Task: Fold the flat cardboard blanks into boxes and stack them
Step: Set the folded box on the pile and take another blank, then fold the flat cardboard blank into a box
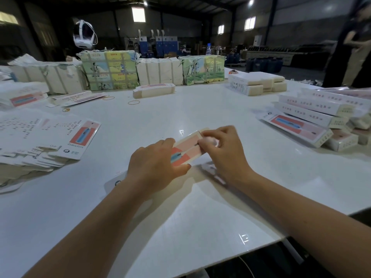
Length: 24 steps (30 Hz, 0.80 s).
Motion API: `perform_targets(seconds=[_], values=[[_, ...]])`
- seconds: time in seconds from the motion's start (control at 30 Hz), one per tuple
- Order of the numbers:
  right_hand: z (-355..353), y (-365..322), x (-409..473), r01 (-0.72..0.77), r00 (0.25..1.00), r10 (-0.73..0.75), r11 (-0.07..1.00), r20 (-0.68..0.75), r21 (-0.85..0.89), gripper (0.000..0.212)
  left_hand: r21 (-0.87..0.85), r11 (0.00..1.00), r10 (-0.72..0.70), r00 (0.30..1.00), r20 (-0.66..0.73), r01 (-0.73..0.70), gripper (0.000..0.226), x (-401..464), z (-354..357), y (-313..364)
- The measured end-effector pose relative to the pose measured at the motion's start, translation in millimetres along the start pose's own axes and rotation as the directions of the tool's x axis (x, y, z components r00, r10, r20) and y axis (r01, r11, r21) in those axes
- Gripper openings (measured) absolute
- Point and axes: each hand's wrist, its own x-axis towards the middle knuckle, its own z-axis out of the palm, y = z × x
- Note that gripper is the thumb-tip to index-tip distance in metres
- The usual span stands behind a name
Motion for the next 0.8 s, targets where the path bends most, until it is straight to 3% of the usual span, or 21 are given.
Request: perform_targets(seconds=[0.07, 0.13, 0.17, 0.23, 0.27, 0.3, 0.33, 0.4, 0.47, 0.53, 0.57, 0.63, 0.7, 0.8], values=[[-3, 4, 5, -0.035, 0.999, 0.032, 0.997, -0.042, -0.064, 0.065, -0.030, 1.000, -0.003, 1.000, 0.006, 0.003, 0.056, 2, -1, -3], [-5, 5, 9, -0.254, 0.966, 0.243, 0.952, 0.083, 0.170, 0.090, -0.056, 0.998, 0.008, 1.000, 0.018, -0.007, 0.057, 2, -2, -4], [-6, 1, 10, -0.388, 0.920, 0.326, 0.838, 0.220, 0.383, 0.088, -0.076, 0.997, 0.018, 1.000, 0.025, -0.016, 0.057, 2, -2, -3], [-7, 0, 13, -0.550, 0.835, 0.329, 0.534, 0.442, 0.642, 0.055, -0.112, 0.993, 0.038, 0.999, 0.038, -0.034, 0.054, 1, -2, -2], [-7, 0, 13, -0.539, 0.842, 0.298, 0.518, 0.451, 0.664, 0.036, -0.125, 0.991, 0.043, 0.998, 0.049, -0.036, 0.054, 1, -2, -2], [-7, 0, 12, -0.485, 0.872, 0.268, 0.579, 0.410, 0.655, 0.022, -0.137, 0.990, 0.041, 0.997, 0.061, -0.032, 0.054, 2, -2, -1], [-6, -1, 9, -0.372, 0.922, 0.208, 0.709, 0.327, 0.599, 0.013, -0.145, 0.989, 0.036, 0.997, 0.070, -0.026, 0.055, 2, -1, -1], [-2, 0, 1, -0.016, 0.988, -0.023, 0.969, 0.153, 0.248, 0.013, -0.118, 0.993, 0.025, 0.998, 0.059, -0.018, 0.055, 2, 1, 0], [3, 2, -6, 0.233, 0.968, -0.216, 0.963, 0.127, -0.134, 0.011, -0.035, 0.999, 0.020, 1.000, 0.019, -0.019, 0.055, 2, 3, 3], [6, 3, -9, 0.280, 0.957, -0.253, 0.934, 0.144, -0.220, 0.018, 0.006, 1.000, 0.019, 1.000, -0.018, -0.019, 0.056, 2, 6, 5], [6, 2, -10, 0.238, 0.964, -0.215, 0.959, 0.154, -0.153, 0.022, 0.010, 1.000, 0.018, 0.999, -0.034, -0.017, 0.056, 2, 7, 5], [3, -4, -7, -0.029, 0.975, -0.026, 0.970, 0.222, 0.241, 0.021, 0.034, 0.999, 0.015, 0.998, -0.069, -0.013, 0.059, 2, 7, 2], [1, -6, -1, -0.279, 0.938, 0.110, 0.801, 0.329, 0.529, 0.028, 0.068, 0.998, 0.018, 0.994, -0.109, -0.011, 0.064, 2, 7, 0], [-1, -1, 6, -0.369, 0.916, 0.157, 0.686, 0.368, 0.627, 0.023, 0.086, 0.996, 0.042, 0.989, -0.145, -0.029, 0.067, 2, 8, -1]])
